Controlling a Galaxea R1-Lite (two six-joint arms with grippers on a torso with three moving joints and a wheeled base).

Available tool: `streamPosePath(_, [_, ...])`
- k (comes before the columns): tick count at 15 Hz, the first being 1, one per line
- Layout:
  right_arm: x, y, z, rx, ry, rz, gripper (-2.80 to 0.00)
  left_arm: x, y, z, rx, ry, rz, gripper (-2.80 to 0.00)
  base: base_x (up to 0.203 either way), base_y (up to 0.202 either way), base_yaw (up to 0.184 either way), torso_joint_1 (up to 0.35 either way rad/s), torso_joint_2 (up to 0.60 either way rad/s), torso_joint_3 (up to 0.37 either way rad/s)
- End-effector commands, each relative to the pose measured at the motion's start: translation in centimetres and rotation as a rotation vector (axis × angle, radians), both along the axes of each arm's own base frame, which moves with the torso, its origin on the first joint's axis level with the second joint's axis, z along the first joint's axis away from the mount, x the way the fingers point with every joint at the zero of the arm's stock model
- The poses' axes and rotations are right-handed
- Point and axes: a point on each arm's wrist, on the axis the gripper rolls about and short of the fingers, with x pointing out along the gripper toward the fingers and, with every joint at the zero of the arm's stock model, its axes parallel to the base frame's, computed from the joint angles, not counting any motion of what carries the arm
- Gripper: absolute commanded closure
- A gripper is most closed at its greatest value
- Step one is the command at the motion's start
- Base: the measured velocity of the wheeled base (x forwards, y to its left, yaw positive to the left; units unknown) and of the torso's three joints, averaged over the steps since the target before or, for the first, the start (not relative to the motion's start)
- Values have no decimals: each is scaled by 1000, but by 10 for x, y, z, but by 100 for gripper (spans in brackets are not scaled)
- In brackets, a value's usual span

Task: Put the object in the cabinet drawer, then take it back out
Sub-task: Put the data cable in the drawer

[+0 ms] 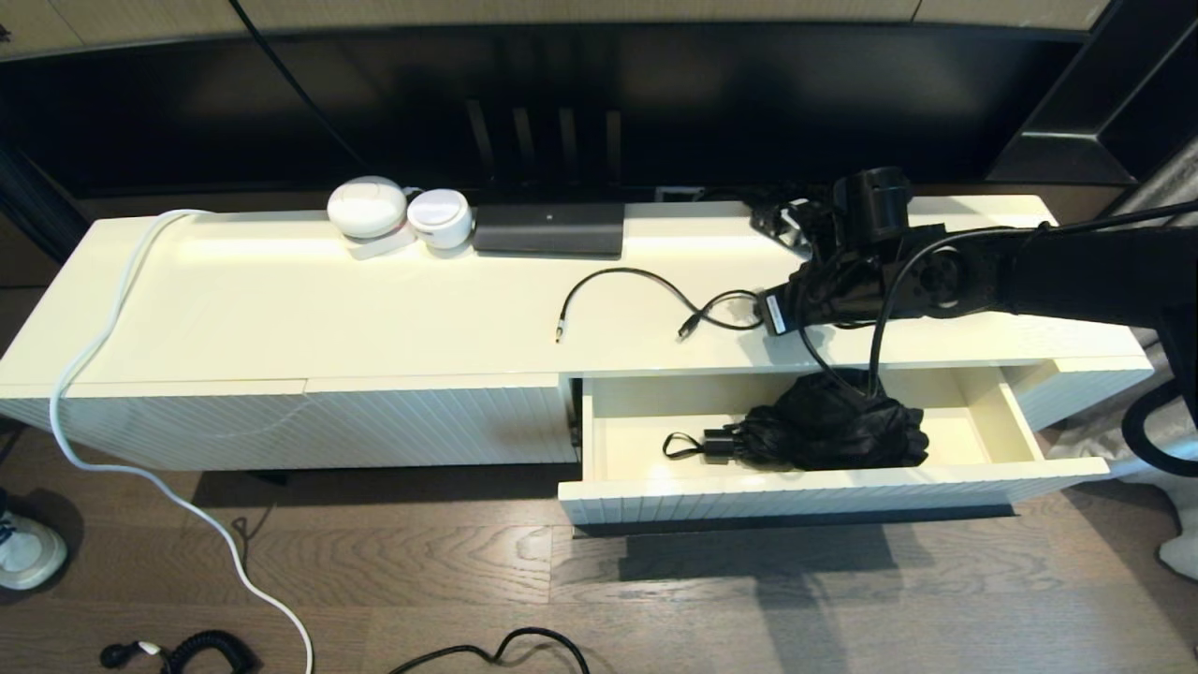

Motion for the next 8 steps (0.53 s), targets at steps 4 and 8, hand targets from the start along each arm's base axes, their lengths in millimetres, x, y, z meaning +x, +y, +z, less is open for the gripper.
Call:
streamPosePath(4, [1, 2, -2, -2, 3, 0, 0, 0, 0, 0, 0, 0, 0, -280, 0, 0, 0, 0, 0, 0])
streamPosePath(8, [1, 3, 1, -1, -7, 3, 0, 0, 0, 0, 0, 0, 0, -280, 0, 0, 0, 0, 0, 0])
